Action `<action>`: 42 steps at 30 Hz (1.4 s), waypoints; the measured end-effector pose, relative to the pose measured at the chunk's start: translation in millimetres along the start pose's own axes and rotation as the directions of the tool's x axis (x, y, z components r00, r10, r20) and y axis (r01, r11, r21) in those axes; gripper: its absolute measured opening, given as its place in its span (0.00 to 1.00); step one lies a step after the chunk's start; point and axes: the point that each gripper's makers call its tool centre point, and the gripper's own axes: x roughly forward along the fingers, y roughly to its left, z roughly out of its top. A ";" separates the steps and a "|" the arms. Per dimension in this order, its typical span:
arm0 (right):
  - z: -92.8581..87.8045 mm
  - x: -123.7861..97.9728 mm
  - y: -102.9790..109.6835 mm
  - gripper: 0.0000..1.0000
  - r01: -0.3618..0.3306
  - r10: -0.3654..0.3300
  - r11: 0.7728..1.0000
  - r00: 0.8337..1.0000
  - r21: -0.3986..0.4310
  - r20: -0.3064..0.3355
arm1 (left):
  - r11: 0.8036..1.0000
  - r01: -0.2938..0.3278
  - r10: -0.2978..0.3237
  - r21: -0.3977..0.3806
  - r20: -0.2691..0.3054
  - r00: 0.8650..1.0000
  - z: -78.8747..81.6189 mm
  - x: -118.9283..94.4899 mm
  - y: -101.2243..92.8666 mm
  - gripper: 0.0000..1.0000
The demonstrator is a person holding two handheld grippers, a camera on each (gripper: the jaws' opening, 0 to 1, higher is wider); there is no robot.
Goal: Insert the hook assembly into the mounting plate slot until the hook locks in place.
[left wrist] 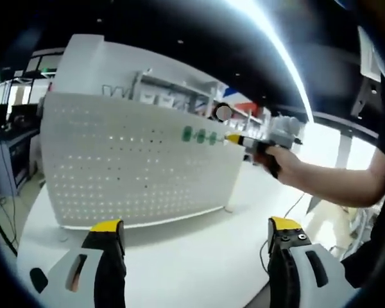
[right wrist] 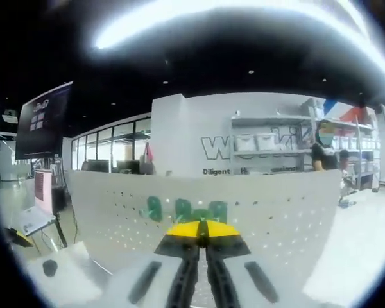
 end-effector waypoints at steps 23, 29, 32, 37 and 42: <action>-4.0 29.2 -53.9 0.00 0.077 -0.077 0.997 0.997 -0.004 0.019 | 1.000 -0.005 0.005 -0.003 -0.041 0.999 -11.0 2.5 8.8 0.94; -1.2 36.2 -58.5 0.00 0.076 -0.075 0.996 0.997 -0.035 0.027 | 1.000 -0.001 0.001 -0.002 -0.042 0.999 -9.1 5.0 8.4 0.93; 2.1 38.4 -61.6 0.00 0.078 -0.077 0.996 0.996 -0.032 0.039 | 1.000 -0.006 0.006 -0.002 -0.043 0.999 -9.2 5.1 10.3 0.93; 2.3 39.6 -61.1 0.00 0.077 -0.075 0.996 0.996 -0.045 0.045 | 1.000 -0.006 0.005 -0.009 -0.039 0.999 -8.8 5.3 10.2 0.93; 1.2 38.8 -62.0 0.00 0.081 -0.079 0.996 0.995 -0.034 0.065 | 1.000 -0.008 0.007 -0.013 -0.037 0.999 -8.4 6.1 10.4 0.93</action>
